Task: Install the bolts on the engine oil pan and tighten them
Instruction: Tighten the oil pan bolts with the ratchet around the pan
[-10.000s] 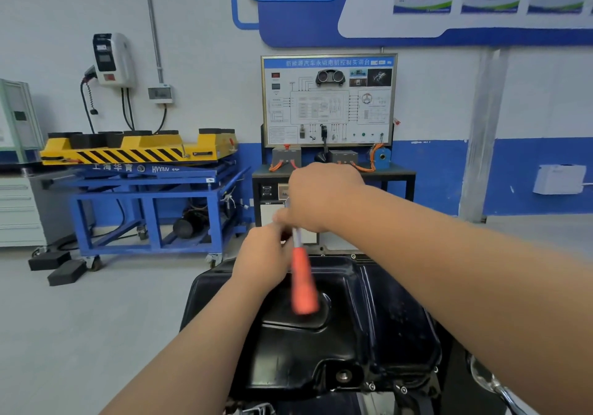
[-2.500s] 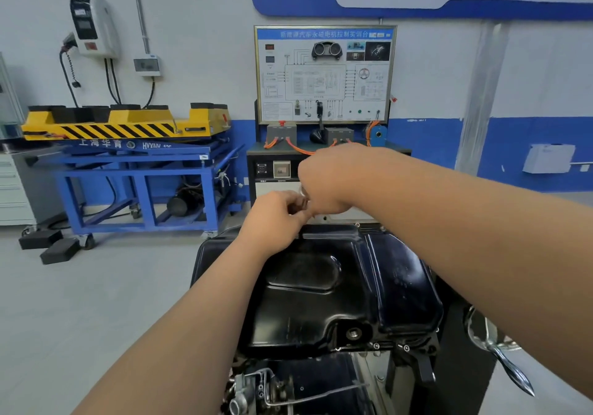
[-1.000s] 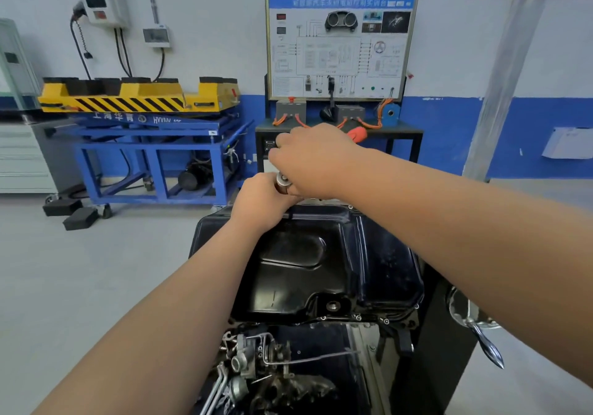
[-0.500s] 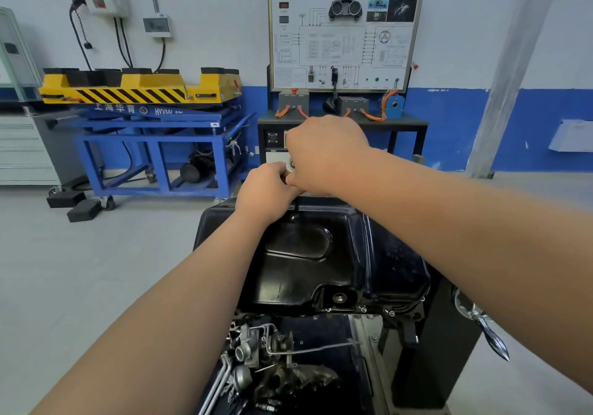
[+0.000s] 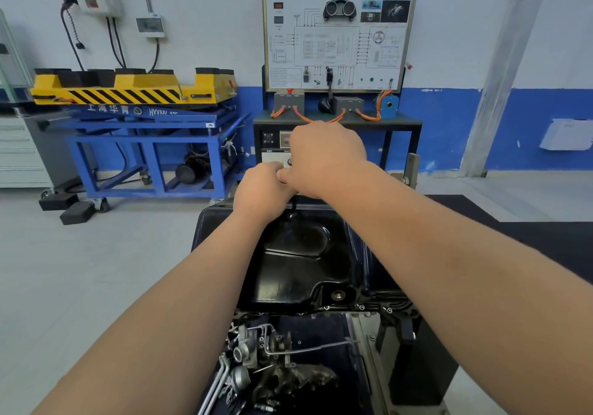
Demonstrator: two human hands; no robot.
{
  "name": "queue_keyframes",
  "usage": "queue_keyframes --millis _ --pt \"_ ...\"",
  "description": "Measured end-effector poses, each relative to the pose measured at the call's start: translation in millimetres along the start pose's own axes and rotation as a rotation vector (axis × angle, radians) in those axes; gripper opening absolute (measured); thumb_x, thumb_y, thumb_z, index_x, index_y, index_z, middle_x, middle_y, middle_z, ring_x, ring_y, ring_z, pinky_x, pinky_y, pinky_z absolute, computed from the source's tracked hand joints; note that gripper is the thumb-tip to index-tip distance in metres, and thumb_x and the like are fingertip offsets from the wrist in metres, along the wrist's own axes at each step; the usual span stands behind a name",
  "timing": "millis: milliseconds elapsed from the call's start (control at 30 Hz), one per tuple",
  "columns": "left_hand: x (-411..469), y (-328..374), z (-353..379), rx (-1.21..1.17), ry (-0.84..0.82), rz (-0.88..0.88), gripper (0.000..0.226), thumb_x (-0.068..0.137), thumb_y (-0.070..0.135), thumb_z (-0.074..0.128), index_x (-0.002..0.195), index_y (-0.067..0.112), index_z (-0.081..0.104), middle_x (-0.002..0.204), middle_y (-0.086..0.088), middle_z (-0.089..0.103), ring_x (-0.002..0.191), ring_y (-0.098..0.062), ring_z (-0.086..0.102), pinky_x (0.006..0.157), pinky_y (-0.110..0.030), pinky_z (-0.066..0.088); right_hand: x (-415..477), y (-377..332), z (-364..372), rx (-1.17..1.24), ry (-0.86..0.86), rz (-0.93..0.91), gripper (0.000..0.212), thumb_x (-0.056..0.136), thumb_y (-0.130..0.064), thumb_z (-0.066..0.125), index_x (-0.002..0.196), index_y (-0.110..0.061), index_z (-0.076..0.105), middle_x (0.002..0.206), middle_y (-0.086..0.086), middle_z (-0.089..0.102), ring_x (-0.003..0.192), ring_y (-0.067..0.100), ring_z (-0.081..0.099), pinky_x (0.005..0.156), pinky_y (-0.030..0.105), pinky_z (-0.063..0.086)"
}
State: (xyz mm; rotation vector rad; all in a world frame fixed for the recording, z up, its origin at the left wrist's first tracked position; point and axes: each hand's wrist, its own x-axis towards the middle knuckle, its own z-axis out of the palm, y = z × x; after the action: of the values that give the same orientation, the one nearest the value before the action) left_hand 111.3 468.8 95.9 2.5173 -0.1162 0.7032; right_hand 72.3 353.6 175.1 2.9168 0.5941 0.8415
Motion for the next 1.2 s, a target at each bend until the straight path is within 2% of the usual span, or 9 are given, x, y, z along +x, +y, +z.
queue_keyframes --millis 100,200,333,433,500,567,700,867,1200 --pt "-2 0 0 -0.066 0.014 -0.015 0.027 0.079 0.026 0.051 0.058 0.015 0.037 0.055 0.001 0.044 0.051 -0.014 0.036 0.045 -0.026 0.025 0 6 2 0.004 -0.006 -0.032 0.040 0.085 -0.042 0.059 0.062 -0.019 0.035 0.064 -0.002 0.041 0.053 0.016 0.037 0.044 0.027 0.023" --pt "-2 2 1 -0.134 0.054 0.011 0.037 0.079 0.034 0.060 0.053 0.020 0.038 0.051 0.005 0.045 0.050 -0.013 0.039 0.046 -0.026 0.026 2 14 -4 -0.096 -0.003 -0.162 0.035 0.086 -0.045 0.059 0.070 -0.018 0.044 0.064 -0.002 0.040 0.053 0.015 0.037 0.044 0.028 0.022" --pt "7 20 -5 -0.119 0.188 0.111 0.047 0.082 0.030 0.063 0.048 0.027 0.031 0.042 0.009 0.037 0.044 -0.007 0.036 0.044 -0.026 0.020 11 28 -29 -0.148 0.086 -0.221 0.043 0.084 -0.049 0.057 0.063 -0.021 0.033 0.065 -0.002 0.039 0.052 0.015 0.035 0.045 0.026 0.020" --pt "20 37 -5 -0.154 0.166 0.148 0.041 0.083 0.033 0.066 0.050 0.025 0.044 0.046 0.009 0.041 0.048 -0.010 0.040 0.047 -0.028 0.023 15 41 -41 -0.161 0.130 -0.223 0.043 0.082 -0.050 0.056 0.062 -0.021 0.032 0.063 -0.002 0.039 0.052 0.015 0.036 0.045 0.025 0.022" --pt "23 43 2 -0.176 0.096 0.160 0.027 0.085 0.035 0.066 0.064 0.019 0.061 0.055 0.005 0.054 0.057 -0.015 0.050 0.052 -0.032 0.034 15 50 -40 -0.167 0.127 -0.198 0.044 0.082 -0.050 0.057 0.061 -0.021 0.032 0.062 -0.002 0.039 0.051 0.015 0.035 0.045 0.025 0.022" --pt "22 44 12 -0.216 0.055 0.162 0.014 0.086 0.031 0.066 0.085 0.017 0.070 0.071 0.001 0.066 0.071 -0.018 0.060 0.064 -0.035 0.047 17 60 -33 -0.164 0.110 -0.156 0.043 0.085 -0.047 0.057 0.061 -0.020 0.032 0.062 -0.002 0.039 0.051 0.014 0.036 0.046 0.025 0.021" --pt "20 38 27 -0.202 0.110 0.151 0.015 0.085 0.030 0.069 0.089 0.016 0.070 0.072 0.001 0.066 0.071 -0.017 0.060 0.070 -0.032 0.047 20 75 -21 -0.119 0.053 -0.090 0.045 0.084 -0.049 0.058 0.059 -0.022 0.032 0.062 -0.003 0.036 0.051 0.014 0.033 0.046 0.026 0.022" --pt "24 38 29 -0.226 0.114 0.157 0.014 0.084 0.028 0.070 0.081 0.015 0.067 0.065 0.006 0.060 0.065 -0.014 0.055 0.060 -0.023 0.039 22 74 -18 -0.108 0.061 -0.100 0.045 0.084 -0.049 0.059 0.059 -0.022 0.032 0.062 -0.002 0.037 0.051 0.015 0.034 0.046 0.026 0.020" --pt "19 40 28 -0.241 0.117 0.203 0.010 0.086 0.026 0.069 0.093 0.018 0.069 0.074 0.002 0.064 0.070 -0.015 0.057 0.066 -0.028 0.046 17 67 -24 -0.132 0.053 -0.091 0.043 0.087 -0.045 0.058 0.060 -0.020 0.035 0.063 -0.002 0.039 0.052 0.016 0.037 0.046 0.027 0.021"
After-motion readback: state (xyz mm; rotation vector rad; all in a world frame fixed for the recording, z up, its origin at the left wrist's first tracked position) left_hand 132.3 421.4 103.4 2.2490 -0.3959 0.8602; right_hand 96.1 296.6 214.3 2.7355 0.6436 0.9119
